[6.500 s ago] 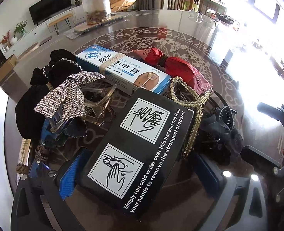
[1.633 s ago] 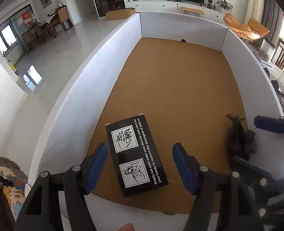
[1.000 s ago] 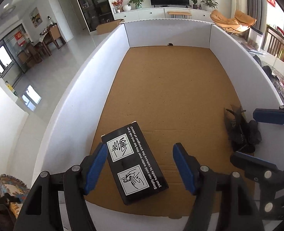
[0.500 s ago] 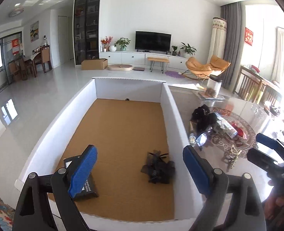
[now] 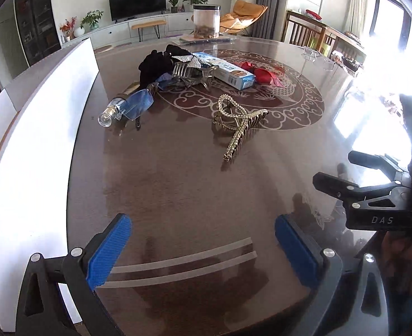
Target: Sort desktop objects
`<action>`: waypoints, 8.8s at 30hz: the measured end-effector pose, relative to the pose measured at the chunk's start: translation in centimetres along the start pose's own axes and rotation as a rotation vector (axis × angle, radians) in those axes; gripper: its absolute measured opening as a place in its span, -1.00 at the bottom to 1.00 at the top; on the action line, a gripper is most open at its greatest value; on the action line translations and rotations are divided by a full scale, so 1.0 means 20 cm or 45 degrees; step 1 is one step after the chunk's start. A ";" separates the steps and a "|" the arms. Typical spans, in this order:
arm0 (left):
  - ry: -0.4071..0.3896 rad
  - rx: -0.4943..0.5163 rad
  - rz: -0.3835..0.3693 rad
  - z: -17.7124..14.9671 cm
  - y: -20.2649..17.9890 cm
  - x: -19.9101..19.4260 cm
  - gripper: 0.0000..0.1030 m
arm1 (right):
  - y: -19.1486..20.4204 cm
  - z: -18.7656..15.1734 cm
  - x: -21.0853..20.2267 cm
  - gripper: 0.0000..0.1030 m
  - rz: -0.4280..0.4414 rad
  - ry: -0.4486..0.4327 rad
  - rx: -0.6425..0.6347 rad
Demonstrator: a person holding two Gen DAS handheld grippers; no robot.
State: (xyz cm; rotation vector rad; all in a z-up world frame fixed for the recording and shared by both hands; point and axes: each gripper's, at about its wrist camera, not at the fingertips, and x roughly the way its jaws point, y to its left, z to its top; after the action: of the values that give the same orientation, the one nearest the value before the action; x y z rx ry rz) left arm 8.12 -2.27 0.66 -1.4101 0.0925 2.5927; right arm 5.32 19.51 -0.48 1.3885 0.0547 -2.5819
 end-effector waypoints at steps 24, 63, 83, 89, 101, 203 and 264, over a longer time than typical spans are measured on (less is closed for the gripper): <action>-0.032 -0.016 0.068 0.25 0.10 0.32 1.00 | 0.06 0.25 0.22 1.00 -0.002 0.015 -0.169; -0.054 -0.032 0.081 0.25 0.09 0.33 1.00 | 0.06 0.24 0.21 1.00 -0.017 0.001 -0.148; -0.055 -0.033 0.081 0.25 0.10 0.33 1.00 | 0.06 0.24 0.22 1.00 -0.017 0.000 -0.148; -0.055 -0.033 0.081 0.25 0.10 0.33 1.00 | 0.06 0.24 0.22 1.00 -0.017 0.000 -0.148; -0.055 -0.033 0.081 0.25 0.10 0.33 1.00 | 0.06 0.24 0.22 1.00 -0.017 0.000 -0.148; -0.141 -0.222 0.186 0.25 0.34 0.28 -0.49 | 0.41 0.43 0.34 1.00 0.138 0.054 -0.102; -0.055 -0.153 0.165 0.18 0.18 0.30 1.00 | 0.04 0.18 0.18 1.00 0.088 -0.005 -0.296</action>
State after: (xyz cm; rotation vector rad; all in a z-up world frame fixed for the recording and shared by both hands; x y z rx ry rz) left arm 1.31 -4.41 -2.51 -1.4316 0.0224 2.7752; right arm 0.63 17.63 -1.40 1.2780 0.2906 -2.4313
